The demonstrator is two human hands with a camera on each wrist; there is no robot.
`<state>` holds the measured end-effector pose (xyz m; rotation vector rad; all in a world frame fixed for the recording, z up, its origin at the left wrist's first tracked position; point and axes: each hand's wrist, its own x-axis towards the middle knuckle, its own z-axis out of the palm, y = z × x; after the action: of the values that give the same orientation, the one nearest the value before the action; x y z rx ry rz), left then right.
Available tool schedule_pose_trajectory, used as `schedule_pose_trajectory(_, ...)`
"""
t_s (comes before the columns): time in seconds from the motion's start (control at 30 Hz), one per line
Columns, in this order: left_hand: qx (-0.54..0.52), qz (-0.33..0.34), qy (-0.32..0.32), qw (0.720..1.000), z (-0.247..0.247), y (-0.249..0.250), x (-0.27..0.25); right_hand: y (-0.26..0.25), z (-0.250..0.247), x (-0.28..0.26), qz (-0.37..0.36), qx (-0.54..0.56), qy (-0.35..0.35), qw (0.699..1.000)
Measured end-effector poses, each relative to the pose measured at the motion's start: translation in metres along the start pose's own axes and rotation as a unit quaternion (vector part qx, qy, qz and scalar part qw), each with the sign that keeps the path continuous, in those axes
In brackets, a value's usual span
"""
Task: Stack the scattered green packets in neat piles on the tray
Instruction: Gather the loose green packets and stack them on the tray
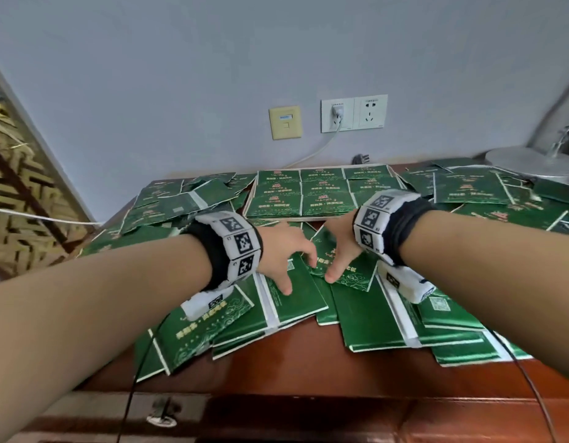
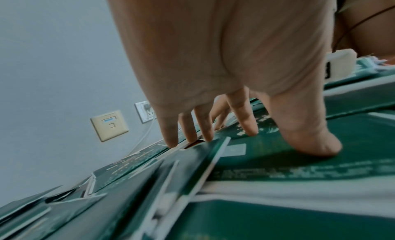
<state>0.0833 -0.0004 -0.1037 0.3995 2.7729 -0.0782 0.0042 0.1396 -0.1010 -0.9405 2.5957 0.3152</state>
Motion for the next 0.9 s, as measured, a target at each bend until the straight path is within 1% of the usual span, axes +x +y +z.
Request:
schedule_pose_trajectory(0.17, 0.011, -0.010, 0.008, 1.000, 0.007, 0.002, 0.003, -0.004, 0.001, -0.005, 0.011, -0.012, 0.013, 1.000)
schedule_pose_trajectory(0.3, 0.021, -0.004, -0.005, 1.000, 0.008, 0.000, 0.004, -0.002, 0.001, -0.005, 0.024, -0.010, 0.025, 0.999)
schedule_pose_trajectory(0.43, 0.014, 0.003, 0.010, 1.000, 0.007, 0.001, 0.005, 0.002, -0.001, -0.001, 0.025, -0.017, 0.057, 0.998)
schedule_pose_trajectory(0.57, -0.043, 0.022, 0.064, 0.997, 0.005, 0.001, 0.007, 0.008, -0.007, 0.003, 0.025, 0.007, 0.101, 0.995)
schedule_pose_trajectory(0.7, -0.115, 0.026, 0.130, 0.984, -0.004, -0.004, 0.005, 0.013, -0.018, 0.006, 0.027, 0.040, 0.155, 0.987)
schedule_pose_trajectory(0.8, -0.176, -0.002, 0.198, 0.964, -0.016, -0.007, 0.002, 0.020, -0.028, 0.004, 0.027, 0.086, 0.190, 0.978)
schedule_pose_trajectory(0.9, -0.242, -0.046, 0.276, 0.929, -0.028, -0.009, 0.003, 0.025, -0.040, -0.006, 0.028, 0.151, 0.203, 0.967)
